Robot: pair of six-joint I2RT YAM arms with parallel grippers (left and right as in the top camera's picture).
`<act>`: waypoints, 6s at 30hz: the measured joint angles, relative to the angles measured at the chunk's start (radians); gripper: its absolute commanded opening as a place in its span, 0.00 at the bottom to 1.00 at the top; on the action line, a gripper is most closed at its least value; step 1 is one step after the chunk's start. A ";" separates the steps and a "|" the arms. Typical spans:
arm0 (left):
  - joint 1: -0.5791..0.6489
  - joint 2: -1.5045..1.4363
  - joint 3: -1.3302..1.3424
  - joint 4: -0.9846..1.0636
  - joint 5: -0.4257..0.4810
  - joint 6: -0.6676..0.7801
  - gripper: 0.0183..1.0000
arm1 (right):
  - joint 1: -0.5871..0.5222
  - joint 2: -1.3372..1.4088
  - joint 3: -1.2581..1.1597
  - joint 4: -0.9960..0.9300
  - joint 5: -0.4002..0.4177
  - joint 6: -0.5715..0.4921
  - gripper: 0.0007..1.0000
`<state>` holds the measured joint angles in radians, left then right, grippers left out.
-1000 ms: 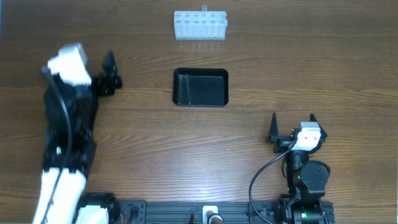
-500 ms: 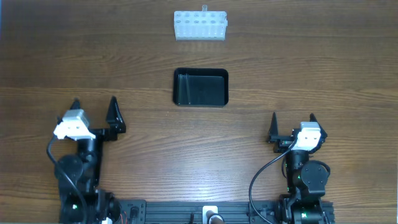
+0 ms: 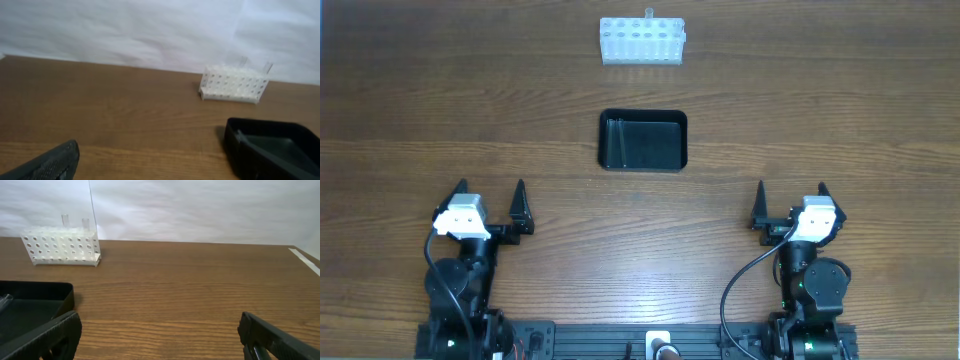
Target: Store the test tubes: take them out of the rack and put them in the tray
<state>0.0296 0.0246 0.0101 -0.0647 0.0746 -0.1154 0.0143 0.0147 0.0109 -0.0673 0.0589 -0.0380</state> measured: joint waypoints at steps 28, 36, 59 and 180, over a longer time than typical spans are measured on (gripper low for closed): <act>0.000 -0.010 0.000 -0.003 0.001 0.011 1.00 | 0.000 0.000 0.000 0.000 0.000 0.001 0.99; 0.000 -0.010 0.000 -0.003 0.001 0.011 1.00 | 0.000 0.000 0.000 0.001 0.000 0.000 0.99; 0.000 -0.010 0.000 -0.003 0.001 0.015 1.00 | 0.000 0.113 0.022 0.260 0.008 0.064 0.99; 0.000 -0.014 0.000 -0.003 0.001 0.018 1.00 | 0.428 2.393 1.867 0.120 0.319 0.244 0.16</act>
<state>0.0296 0.0109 0.0101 -0.0681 0.0753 -0.0971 0.4427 2.4077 1.8778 0.0528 0.3779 0.2058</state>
